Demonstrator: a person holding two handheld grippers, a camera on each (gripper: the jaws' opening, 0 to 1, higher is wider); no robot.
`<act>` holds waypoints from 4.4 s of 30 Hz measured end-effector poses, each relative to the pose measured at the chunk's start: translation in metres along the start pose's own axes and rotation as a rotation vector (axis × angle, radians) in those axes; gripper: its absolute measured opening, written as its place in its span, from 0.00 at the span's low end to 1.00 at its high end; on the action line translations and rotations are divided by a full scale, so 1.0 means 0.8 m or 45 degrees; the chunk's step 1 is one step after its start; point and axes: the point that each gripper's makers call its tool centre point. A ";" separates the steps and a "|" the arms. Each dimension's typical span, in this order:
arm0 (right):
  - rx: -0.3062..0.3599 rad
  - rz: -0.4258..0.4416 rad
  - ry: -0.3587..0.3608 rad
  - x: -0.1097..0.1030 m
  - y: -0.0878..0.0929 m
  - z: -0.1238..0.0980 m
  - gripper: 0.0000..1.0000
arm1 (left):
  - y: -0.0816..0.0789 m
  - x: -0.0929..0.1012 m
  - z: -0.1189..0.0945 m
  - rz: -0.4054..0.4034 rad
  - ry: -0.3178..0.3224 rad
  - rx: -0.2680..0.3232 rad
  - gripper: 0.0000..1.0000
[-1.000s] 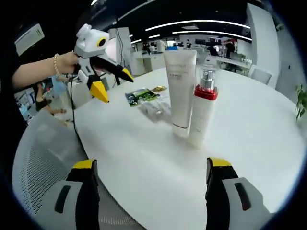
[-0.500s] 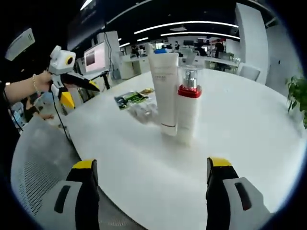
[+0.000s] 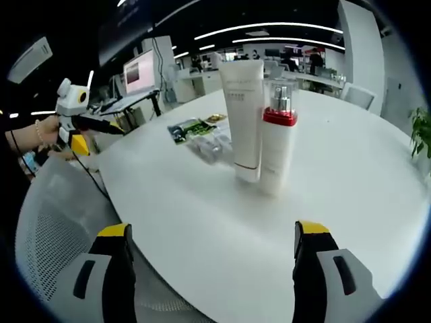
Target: Arrange the skincare products in the storage area until every visible bottle or jar stands upright without overlapping.
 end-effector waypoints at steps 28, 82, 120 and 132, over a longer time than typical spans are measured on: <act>-0.158 -0.141 -0.127 -0.027 0.021 0.008 0.96 | -0.006 -0.006 0.010 0.004 -0.118 0.124 0.96; -0.412 -0.729 -0.439 -0.074 -0.064 0.194 0.72 | -0.004 -0.014 0.014 0.007 -0.146 0.173 0.91; -0.447 -0.564 -0.296 -0.045 -0.064 0.304 0.29 | 0.000 -0.017 0.013 -0.011 -0.153 0.164 0.87; -0.489 -0.620 -0.276 -0.042 -0.057 0.308 0.21 | 0.003 -0.016 0.014 -0.004 -0.150 0.148 0.86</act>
Point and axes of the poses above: the point that each gripper's makers call its tool centre point, and the gripper's own axes: z roughly forward along the fingers, x roughly to its right, y roughly out of its underside, and after that the axes turned 13 degrees about x, right-handed
